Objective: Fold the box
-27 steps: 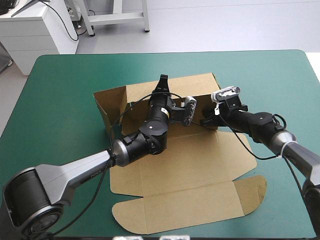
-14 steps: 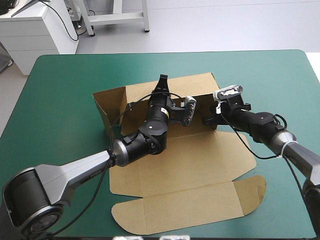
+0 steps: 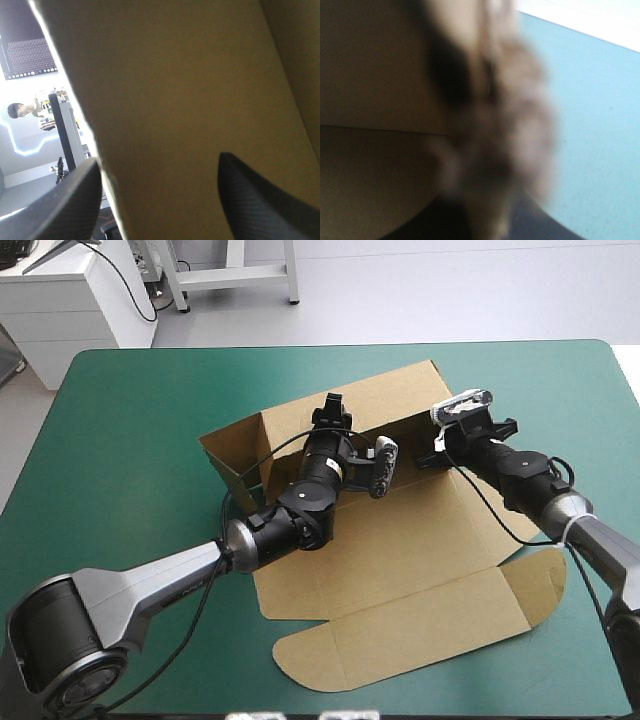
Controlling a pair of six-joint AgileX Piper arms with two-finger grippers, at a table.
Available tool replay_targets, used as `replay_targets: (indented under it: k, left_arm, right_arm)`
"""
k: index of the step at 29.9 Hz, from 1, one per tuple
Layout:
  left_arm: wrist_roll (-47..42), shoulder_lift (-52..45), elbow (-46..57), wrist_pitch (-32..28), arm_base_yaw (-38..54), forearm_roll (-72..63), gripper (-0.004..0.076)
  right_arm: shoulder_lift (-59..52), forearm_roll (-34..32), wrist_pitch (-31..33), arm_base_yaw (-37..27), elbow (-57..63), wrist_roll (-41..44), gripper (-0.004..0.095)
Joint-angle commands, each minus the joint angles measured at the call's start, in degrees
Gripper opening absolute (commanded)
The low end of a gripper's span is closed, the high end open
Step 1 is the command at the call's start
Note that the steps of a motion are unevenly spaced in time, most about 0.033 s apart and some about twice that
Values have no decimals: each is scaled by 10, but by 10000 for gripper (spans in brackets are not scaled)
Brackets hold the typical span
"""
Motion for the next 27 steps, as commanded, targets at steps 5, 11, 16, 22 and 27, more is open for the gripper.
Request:
replay_targets:
  k: [5,11,16,22,27]
  left_arm:
    - [-12,-24,-12,65,-68,8,509]
    - [-18,-24,-12,141,-128,9,508]
    - [-19,-24,-12,192,-152,10,480]
    - [-30,-24,-12,255,-167,1,333]
    - [135,-41,-21,257,-161,-127,10]
  right_arm:
    - [-26,9,-41,-1,-52,-10,-19]
    - [-26,9,-67,-1,-56,-10,-19]
    - [-26,9,-68,-2,-56,-10,-19]
    - [-18,10,-63,-2,-56,-7,-20]
    - [-18,15,-74,-2,-55,-4,-19]
